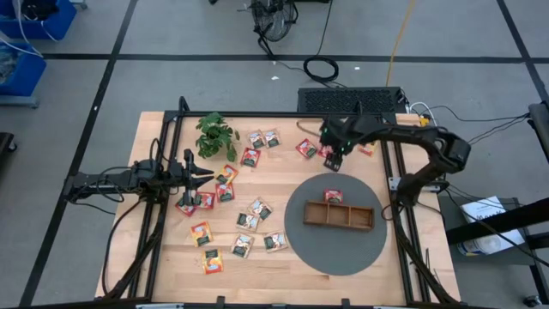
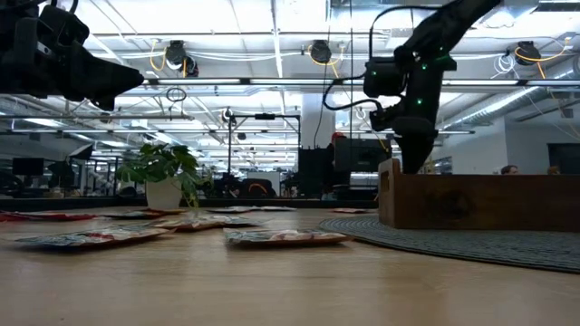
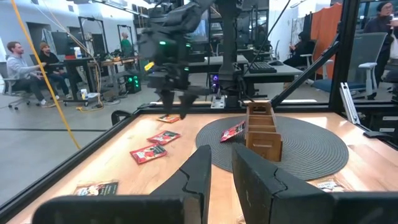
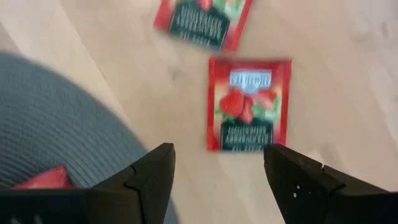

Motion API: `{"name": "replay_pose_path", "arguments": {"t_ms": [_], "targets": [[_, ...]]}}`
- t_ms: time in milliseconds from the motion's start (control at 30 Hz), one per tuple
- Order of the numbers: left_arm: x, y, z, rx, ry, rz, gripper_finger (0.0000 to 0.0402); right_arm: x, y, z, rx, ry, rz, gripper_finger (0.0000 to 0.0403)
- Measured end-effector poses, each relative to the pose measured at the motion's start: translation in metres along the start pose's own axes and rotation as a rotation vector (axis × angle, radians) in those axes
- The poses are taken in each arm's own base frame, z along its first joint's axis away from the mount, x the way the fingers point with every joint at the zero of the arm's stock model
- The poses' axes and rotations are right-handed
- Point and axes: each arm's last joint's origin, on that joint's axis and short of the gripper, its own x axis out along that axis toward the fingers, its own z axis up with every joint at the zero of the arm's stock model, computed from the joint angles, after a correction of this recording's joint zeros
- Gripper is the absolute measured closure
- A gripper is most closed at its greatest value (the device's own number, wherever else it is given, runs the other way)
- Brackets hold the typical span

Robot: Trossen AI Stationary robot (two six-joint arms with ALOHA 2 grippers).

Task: Pick & Place Tea
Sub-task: Put the red tea bag into the left section of the wooden organizer

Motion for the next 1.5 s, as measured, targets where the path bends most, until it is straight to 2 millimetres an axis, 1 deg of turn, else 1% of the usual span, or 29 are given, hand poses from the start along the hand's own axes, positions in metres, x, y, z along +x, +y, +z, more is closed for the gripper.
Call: {"name": "replay_pose_path", "arguments": {"t_ms": [100, 200, 267, 367, 467, 533, 633, 733, 933, 1067, 1167, 1333, 1500], "targets": [[0.0, 0.0, 0.0, 0.0, 0.0, 0.0, 0.033, -0.001, -0.014, 0.001, 0.013, -0.037, 0.076, 0.0174], [0.0, 0.0, 0.0, 0.0, 0.0, 0.0, 0.033, 0.005, -0.02, 0.003, -0.006, -0.044, 0.086, 0.0169], [0.0, 0.0, 0.0, 0.0, 0.0, 0.0, 0.033, 0.014, -0.02, 0.005, -0.022, -0.021, 0.089, 0.0162], [0.0, 0.0, 0.0, 0.0, 0.0, 0.0, 0.033, 0.036, -0.019, 0.006, -0.046, 0.055, 0.097, 0.0152], [0.0, 0.0, 0.0, 0.0, 0.0, 0.0, 0.033, 0.055, -0.018, 0.005, -0.095, 0.135, 0.015, 0.0142], [0.0, 0.0, 0.0, 0.0, 0.0, 0.0, 0.033, 0.063, -0.019, 0.006, -0.125, 0.157, -0.024, 0.0137], [0.0, 0.0, 0.0, 0.0, 0.0, 0.0, 0.033, 0.066, -0.02, 0.007, -0.143, 0.159, -0.026, 0.0132], [0.0, 0.0, 0.0, 0.0, 0.0, 0.0, 0.033, 0.064, -0.02, 0.008, -0.157, 0.142, -0.035, 0.0131], [0.0, 0.0, 0.0, 0.0, 0.0, 0.0, 0.033, 0.061, -0.023, 0.008, -0.201, 0.121, -0.053, 0.0142], [0.0, 0.0, 0.0, 0.0, 0.0, 0.0, 0.033, 0.067, -0.027, 0.008, -0.21, 0.136, -0.035, 0.0166], [0.0, 0.0, 0.0, 0.0, 0.0, 0.0, 0.033, 0.07, -0.028, 0.007, -0.212, 0.154, -0.021, 0.0198], [0.0, 0.0, 0.0, 0.0, 0.0, 0.0, 0.033, 0.071, -0.027, 0.005, -0.224, 0.172, 0.003, 0.0268], [0.0, 0.0, 0.0, 0.0, 0.0, 0.0, 0.033, 0.071, -0.026, 0.005, -0.236, 0.174, -0.002, 0.0348]]}}
